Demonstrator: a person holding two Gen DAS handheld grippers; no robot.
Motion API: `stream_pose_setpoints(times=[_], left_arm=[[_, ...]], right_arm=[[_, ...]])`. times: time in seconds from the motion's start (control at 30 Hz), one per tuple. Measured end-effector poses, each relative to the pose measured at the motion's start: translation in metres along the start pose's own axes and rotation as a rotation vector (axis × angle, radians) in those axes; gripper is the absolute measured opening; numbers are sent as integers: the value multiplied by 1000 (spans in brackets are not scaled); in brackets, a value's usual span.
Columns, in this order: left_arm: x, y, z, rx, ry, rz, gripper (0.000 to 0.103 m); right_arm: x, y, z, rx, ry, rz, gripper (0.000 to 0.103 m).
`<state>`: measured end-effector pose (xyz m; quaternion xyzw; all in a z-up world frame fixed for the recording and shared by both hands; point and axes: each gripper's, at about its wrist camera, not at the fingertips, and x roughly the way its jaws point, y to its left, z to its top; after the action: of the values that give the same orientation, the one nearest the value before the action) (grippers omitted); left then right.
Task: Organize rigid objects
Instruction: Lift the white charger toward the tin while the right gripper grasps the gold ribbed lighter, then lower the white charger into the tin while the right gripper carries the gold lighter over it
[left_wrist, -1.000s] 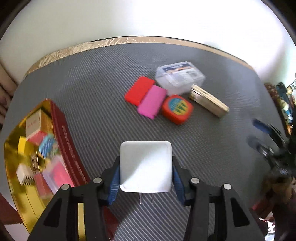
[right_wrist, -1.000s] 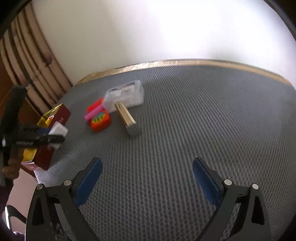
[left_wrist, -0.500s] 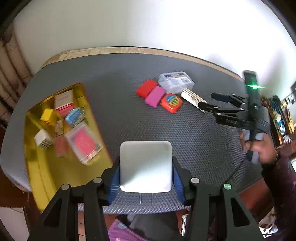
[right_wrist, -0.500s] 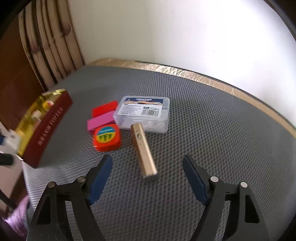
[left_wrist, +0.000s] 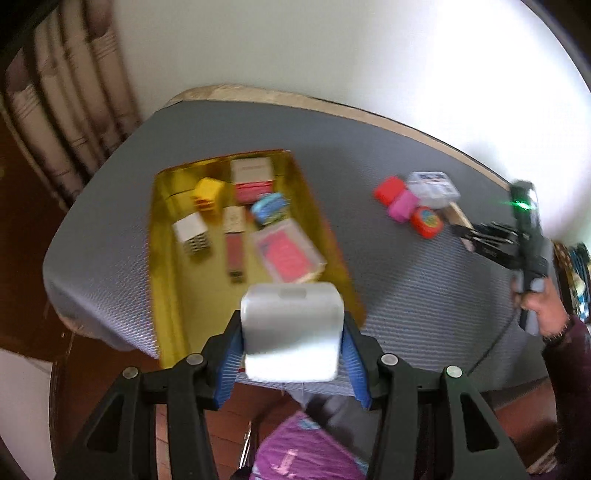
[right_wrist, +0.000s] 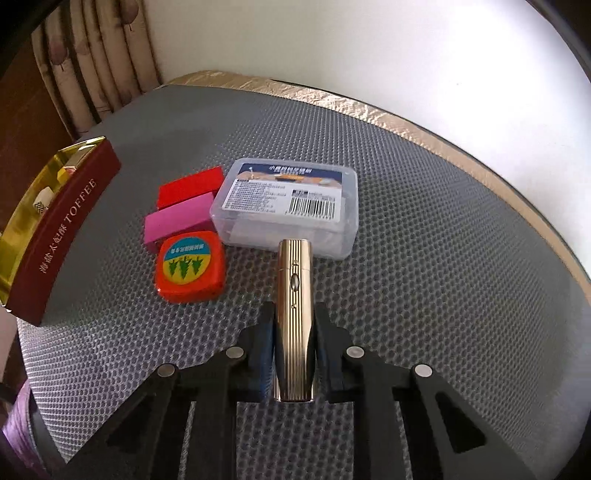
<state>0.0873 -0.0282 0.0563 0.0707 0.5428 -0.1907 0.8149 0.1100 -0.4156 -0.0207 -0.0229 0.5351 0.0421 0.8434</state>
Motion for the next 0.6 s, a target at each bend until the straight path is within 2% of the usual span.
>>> stream_pose_setpoints(times=[0.13, 0.43, 0.5, 0.6], left_arm=[[7, 25, 0, -52, 9, 28, 50], [38, 49, 12, -75, 24, 66, 50], [39, 53, 16, -73, 6, 66, 43], [35, 49, 26, -44, -34, 112, 43]], right_arm=[[-11, -8, -13, 70, -17, 36, 19], [-34, -28, -40, 259, -54, 133, 19], [-38, -30, -44, 284, -57, 150, 19], [-45, -31, -47, 302, -64, 159, 19]])
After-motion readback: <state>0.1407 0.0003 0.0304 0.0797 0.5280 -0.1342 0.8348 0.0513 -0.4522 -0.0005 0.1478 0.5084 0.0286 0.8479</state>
